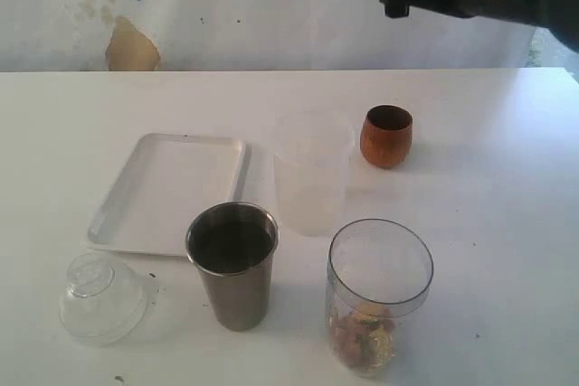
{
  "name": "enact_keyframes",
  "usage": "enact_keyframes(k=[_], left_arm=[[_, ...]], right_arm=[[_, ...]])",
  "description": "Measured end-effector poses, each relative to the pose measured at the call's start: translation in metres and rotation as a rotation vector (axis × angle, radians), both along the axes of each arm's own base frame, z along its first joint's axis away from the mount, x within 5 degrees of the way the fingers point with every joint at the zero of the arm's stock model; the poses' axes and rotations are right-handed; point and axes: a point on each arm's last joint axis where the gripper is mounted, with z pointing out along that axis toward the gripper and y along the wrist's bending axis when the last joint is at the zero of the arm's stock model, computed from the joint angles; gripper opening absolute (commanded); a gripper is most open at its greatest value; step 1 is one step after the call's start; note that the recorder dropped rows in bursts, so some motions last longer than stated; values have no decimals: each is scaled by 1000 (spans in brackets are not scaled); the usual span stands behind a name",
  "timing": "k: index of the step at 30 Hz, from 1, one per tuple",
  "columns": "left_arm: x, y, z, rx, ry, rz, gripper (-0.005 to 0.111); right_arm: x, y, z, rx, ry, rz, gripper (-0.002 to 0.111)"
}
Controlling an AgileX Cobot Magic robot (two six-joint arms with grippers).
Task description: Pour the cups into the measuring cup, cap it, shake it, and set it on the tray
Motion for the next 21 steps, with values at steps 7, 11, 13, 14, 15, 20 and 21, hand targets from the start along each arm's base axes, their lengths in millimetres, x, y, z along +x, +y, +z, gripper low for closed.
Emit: enact_keyframes(k=[7,11,13,14,15,20,21], left_arm=[[11,-43,-35,194,3,-192,93],[27,-68,-56,328,106,-210,97],[34,-77,-61,354,157,-207,97],[37,-83,-65,368,183,-208,97],[40,-87,-69,384,210,-206,97],[47,-101,-90,423,312,-211,97],[48,-104,-93,428,326,-217,97]], right_arm=[[-38,4,47,21,-70,-4,81],[-52,-2,57,19,-52,-39,81],[-56,-4,59,13,-32,-56,81],[-58,-5,59,11,-21,-64,81],[-59,-6,59,9,-15,-69,81],[-62,-8,60,4,1,-80,81],[-62,-8,60,4,1,-80,81]])
